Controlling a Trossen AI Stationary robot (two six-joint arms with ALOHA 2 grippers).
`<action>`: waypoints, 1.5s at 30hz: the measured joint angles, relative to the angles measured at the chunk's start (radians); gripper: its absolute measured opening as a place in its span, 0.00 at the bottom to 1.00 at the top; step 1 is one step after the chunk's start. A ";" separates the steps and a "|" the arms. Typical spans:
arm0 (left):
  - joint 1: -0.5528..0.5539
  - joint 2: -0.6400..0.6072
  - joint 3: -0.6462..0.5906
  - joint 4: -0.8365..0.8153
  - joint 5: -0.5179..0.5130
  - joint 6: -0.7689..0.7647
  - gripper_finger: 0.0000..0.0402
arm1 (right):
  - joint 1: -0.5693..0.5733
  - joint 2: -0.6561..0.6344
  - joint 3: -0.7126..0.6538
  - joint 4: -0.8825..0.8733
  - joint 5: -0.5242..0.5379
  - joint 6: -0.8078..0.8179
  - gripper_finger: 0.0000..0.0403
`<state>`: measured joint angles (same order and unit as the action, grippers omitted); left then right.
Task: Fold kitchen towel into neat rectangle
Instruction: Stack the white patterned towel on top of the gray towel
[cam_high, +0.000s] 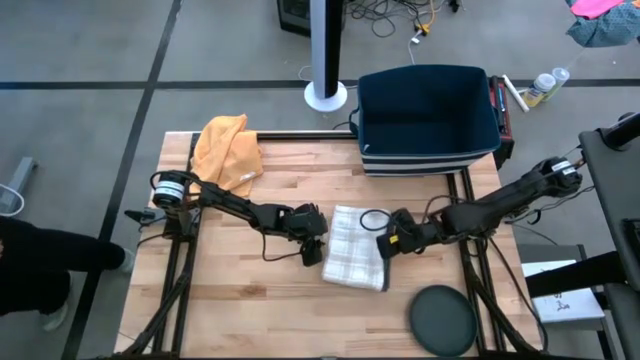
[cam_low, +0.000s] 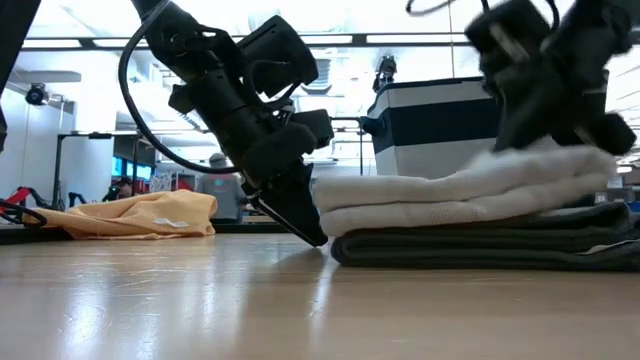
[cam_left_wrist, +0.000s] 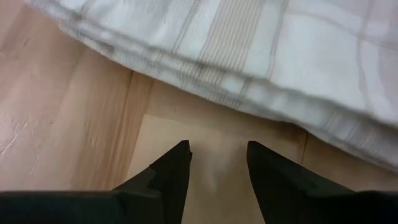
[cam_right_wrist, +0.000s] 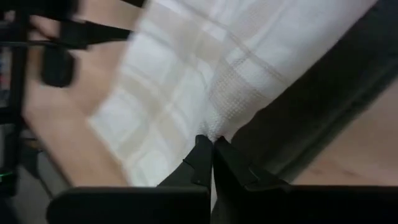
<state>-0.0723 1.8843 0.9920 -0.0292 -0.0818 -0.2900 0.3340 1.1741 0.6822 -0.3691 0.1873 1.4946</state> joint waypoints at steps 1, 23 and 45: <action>0.000 0.000 0.000 0.000 0.000 0.000 0.38 | 0.004 -0.007 0.020 -0.015 -0.001 -0.001 0.00; -0.001 0.000 0.000 -0.003 -0.005 0.006 0.38 | 0.005 0.073 0.066 -0.312 0.032 -0.103 0.00; -0.001 0.000 0.000 -0.001 -0.008 0.011 0.38 | -0.044 0.151 0.284 -0.684 0.205 -0.333 0.00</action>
<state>-0.0731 1.8839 0.9924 -0.0303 -0.0894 -0.2787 0.2902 1.3252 0.9661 -1.0526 0.3924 1.1615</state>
